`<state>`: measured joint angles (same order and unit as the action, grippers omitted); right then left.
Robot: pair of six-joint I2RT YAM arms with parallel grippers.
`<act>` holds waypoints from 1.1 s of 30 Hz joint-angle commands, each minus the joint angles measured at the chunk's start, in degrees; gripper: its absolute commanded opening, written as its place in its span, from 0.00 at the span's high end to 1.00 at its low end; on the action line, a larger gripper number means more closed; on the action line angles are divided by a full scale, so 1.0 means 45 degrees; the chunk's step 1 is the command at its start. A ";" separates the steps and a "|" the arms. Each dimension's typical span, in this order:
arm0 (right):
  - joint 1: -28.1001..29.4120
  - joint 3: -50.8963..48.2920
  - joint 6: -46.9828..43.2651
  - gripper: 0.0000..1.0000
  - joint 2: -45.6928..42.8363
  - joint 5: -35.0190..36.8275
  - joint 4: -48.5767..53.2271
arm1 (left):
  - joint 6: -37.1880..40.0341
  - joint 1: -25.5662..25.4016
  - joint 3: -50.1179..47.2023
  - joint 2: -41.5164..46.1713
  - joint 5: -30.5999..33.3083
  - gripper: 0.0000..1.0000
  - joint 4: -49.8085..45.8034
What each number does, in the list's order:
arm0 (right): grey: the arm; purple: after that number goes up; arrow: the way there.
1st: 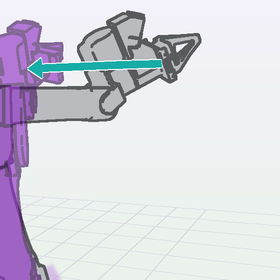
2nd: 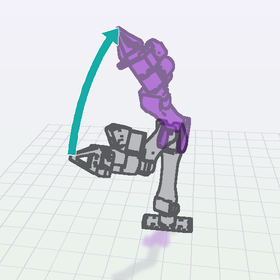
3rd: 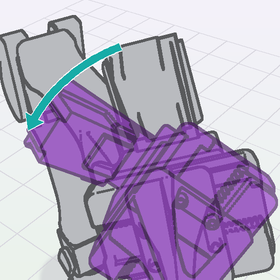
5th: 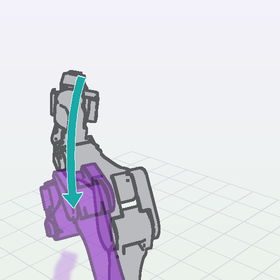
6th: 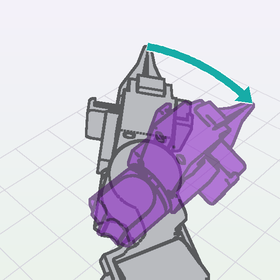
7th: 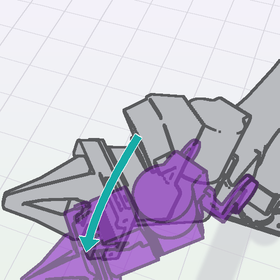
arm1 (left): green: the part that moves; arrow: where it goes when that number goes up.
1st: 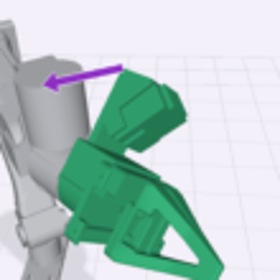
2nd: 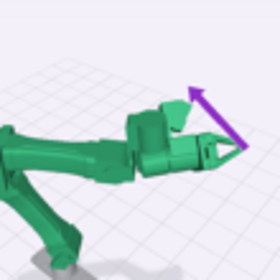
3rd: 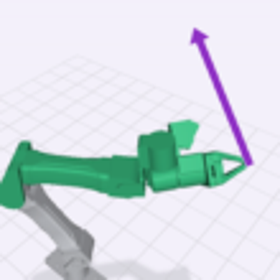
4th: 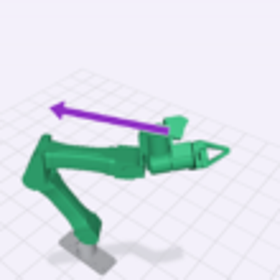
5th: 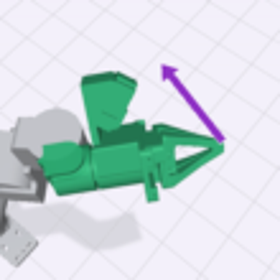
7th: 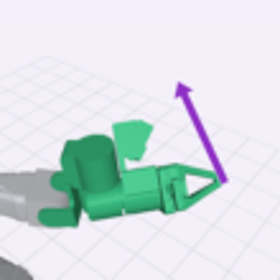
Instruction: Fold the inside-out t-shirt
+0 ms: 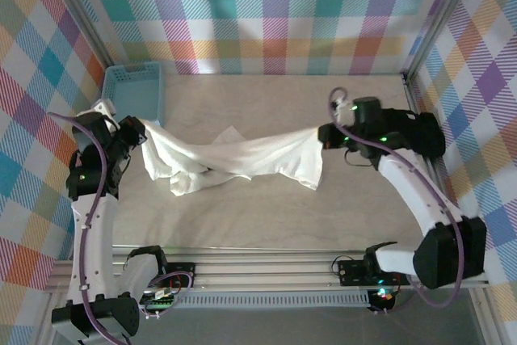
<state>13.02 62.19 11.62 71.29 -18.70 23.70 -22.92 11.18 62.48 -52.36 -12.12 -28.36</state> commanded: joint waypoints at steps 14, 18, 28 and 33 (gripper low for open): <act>-0.3495 0.7988 0.0249 1.00 -0.3651 -0.0865 0.2538 | 0.2109 0.0173 1.2845 -0.1402 0.1775 1.00 -0.3540; -0.3497 0.8938 -0.0298 1.00 -0.3893 -0.0250 0.3262 | 0.2493 0.0172 1.4358 -0.2486 0.1534 1.00 -0.4518; -0.3497 0.7498 -0.0370 1.00 -0.1606 -0.0132 0.1449 | 0.1890 0.0000 1.2580 -0.5020 0.0752 1.00 -0.2795; -0.3497 0.7995 -0.0628 1.00 -0.0350 0.0073 0.1022 | 0.1875 -0.0318 1.3336 -0.6096 0.0845 1.00 -0.2475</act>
<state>-2.55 96.29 10.61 70.54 -20.01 32.23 -13.93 10.24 119.04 -82.54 -8.49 -43.46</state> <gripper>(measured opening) 0.067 0.046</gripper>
